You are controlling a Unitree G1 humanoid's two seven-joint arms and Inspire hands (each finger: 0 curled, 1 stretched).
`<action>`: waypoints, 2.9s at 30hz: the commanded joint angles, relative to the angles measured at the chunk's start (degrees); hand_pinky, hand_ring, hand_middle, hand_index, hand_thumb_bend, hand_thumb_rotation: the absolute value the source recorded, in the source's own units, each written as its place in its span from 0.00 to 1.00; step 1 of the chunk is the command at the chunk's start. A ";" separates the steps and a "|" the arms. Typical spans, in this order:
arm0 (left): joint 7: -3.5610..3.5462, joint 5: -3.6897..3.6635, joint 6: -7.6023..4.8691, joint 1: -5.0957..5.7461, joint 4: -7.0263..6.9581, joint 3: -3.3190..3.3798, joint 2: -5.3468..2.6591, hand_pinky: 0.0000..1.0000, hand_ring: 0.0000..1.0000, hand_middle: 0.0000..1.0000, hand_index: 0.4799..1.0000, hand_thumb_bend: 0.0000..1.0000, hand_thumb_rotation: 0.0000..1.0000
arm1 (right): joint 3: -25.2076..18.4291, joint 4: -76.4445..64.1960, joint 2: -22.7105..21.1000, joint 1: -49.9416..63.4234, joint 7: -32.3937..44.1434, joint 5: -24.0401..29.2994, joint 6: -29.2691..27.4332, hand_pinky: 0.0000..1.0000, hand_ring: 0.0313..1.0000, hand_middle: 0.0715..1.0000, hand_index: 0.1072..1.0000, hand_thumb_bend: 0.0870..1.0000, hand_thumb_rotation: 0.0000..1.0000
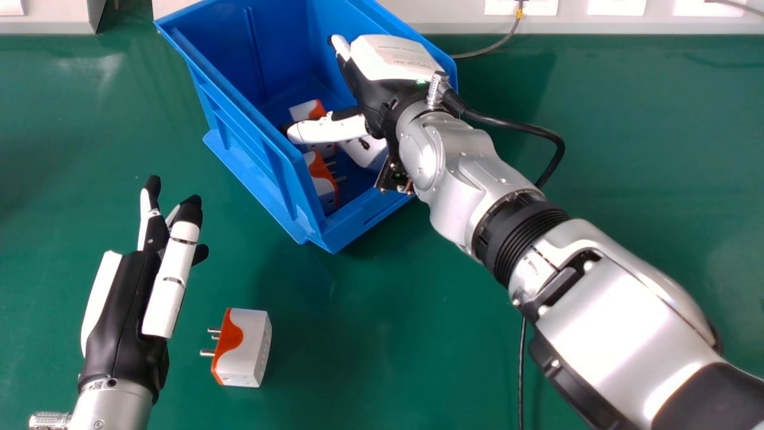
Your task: Pick all objects and put in blue box
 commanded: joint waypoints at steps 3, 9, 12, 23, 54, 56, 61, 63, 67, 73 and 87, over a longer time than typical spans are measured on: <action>0.07 0.36 -0.78 -0.97 -0.03 0.12 0.55 0.89 0.96 0.96 0.96 0.46 1.00 | -1.75 -4.39 -2.10 0.00 -3.97 1.02 -0.80 0.93 1.00 1.00 1.00 0.53 0.83; -0.05 0.45 -1.11 -1.49 0.74 0.19 0.78 0.89 0.96 0.96 0.95 0.45 1.00 | -3.80 -15.74 -4.82 6.28 -7.95 1.76 -0.97 0.91 1.00 1.00 0.99 0.38 0.70; -0.26 0.29 -1.18 -1.51 0.79 0.27 0.95 0.89 0.96 0.96 0.95 0.45 1.00 | -4.15 -27.70 -7.02 13.41 -9.18 0.87 0.28 0.91 1.00 1.00 0.98 0.34 0.65; -0.89 -0.63 -1.17 -2.11 1.67 0.86 1.82 0.90 0.96 0.97 0.95 0.45 1.00 | -3.81 -67.81 -15.78 37.99 -6.50 -4.10 -0.22 0.89 0.97 1.00 0.94 0.27 0.50; 0.82 -2.33 -1.09 -2.52 2.27 3.49 0.62 0.91 0.96 0.97 0.97 0.43 1.00 | -3.62 -101.21 -30.36 88.26 2.04 -6.64 -20.42 0.91 0.96 0.98 0.92 0.30 0.51; 1.02 -2.26 -1.24 -2.72 2.66 3.65 0.65 0.91 0.96 0.97 0.97 0.43 1.00 | -3.07 -100.57 -30.37 88.39 2.58 -7.09 -21.77 0.90 0.96 0.97 0.92 0.30 0.52; 1.55 -2.17 -1.70 -2.81 3.05 3.61 0.74 0.92 0.97 0.97 0.97 0.43 1.00 | -1.28 -97.67 -29.78 86.31 4.63 -6.97 -24.92 0.91 0.95 0.97 0.90 0.30 0.53; 1.73 -1.94 -2.20 -3.00 3.63 3.62 0.85 0.92 0.97 0.97 0.96 0.44 1.00 | -0.54 -96.15 -29.14 84.72 5.84 -6.36 -25.88 0.90 0.94 0.96 0.90 0.30 0.53; 2.04 -1.65 -2.89 -3.39 4.54 3.60 0.84 0.92 0.97 0.97 0.96 0.44 1.00 | 0.85 -93.44 -27.86 81.94 8.15 -5.42 -27.02 0.88 0.93 0.95 0.89 0.31 0.53; 2.14 -1.83 -2.23 -3.38 3.90 3.11 0.42 0.92 0.97 0.97 0.95 0.45 1.00 | 2.85 -89.32 -25.14 76.44 12.20 -4.44 -26.98 0.86 0.93 0.95 0.88 0.31 0.48; 3.36 -1.34 -3.32 -2.76 3.30 3.42 -0.74 0.93 0.97 0.97 0.96 0.45 1.00 | 7.94 -73.68 -24.31 47.02 23.35 -9.41 -34.44 0.97 0.97 0.99 0.91 0.32 0.46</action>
